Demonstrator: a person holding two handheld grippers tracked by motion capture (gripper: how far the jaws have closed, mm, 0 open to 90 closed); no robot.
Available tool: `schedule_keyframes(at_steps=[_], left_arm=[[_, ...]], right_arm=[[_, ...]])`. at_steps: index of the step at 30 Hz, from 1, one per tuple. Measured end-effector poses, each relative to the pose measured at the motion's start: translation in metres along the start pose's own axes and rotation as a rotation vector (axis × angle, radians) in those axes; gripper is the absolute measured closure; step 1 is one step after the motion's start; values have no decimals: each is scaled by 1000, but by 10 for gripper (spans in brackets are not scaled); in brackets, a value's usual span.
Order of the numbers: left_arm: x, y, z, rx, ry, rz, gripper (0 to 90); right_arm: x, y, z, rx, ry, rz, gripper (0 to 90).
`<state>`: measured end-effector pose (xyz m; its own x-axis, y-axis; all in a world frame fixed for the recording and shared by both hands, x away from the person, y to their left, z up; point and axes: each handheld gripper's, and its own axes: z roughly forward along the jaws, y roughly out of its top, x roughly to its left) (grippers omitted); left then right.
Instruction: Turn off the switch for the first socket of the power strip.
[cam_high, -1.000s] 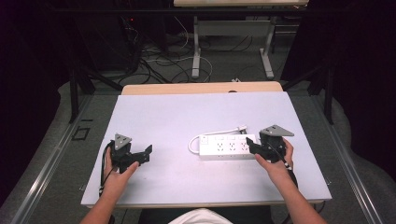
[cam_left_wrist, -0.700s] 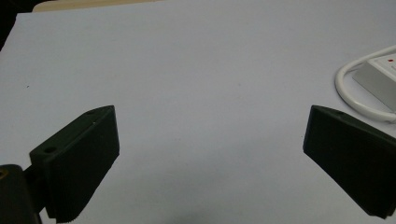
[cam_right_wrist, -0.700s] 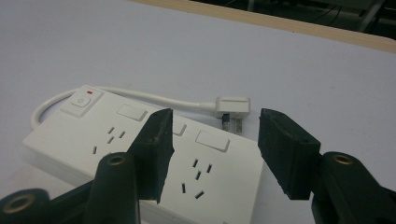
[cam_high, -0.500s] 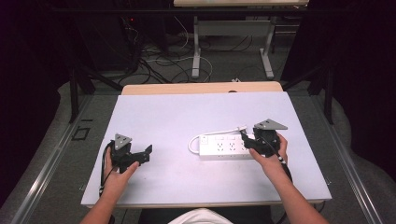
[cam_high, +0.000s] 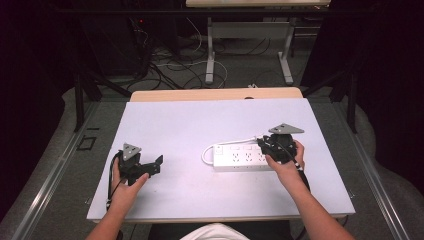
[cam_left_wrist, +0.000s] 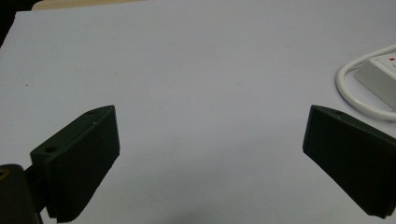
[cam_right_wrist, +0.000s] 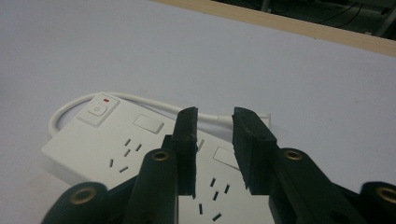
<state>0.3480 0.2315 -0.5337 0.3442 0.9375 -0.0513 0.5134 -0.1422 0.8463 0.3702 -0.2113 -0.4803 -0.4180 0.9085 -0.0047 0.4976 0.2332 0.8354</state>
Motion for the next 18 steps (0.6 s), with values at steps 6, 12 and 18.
schedule_keyframes(at_steps=[6, 12, 18], left_arm=[[0, 0, 0, 1, 1, -2, 37], [0, 0, 0, 4, 1, -2, 37], [0, 0, 0, 7, -1, -5, 38]], right_arm=[[3, 3, 5, 15, 17, -15, 844], [4, 5, 7, 20, 31, -8, 900], [3, 9, 9, 28, 54, -8, 900]])
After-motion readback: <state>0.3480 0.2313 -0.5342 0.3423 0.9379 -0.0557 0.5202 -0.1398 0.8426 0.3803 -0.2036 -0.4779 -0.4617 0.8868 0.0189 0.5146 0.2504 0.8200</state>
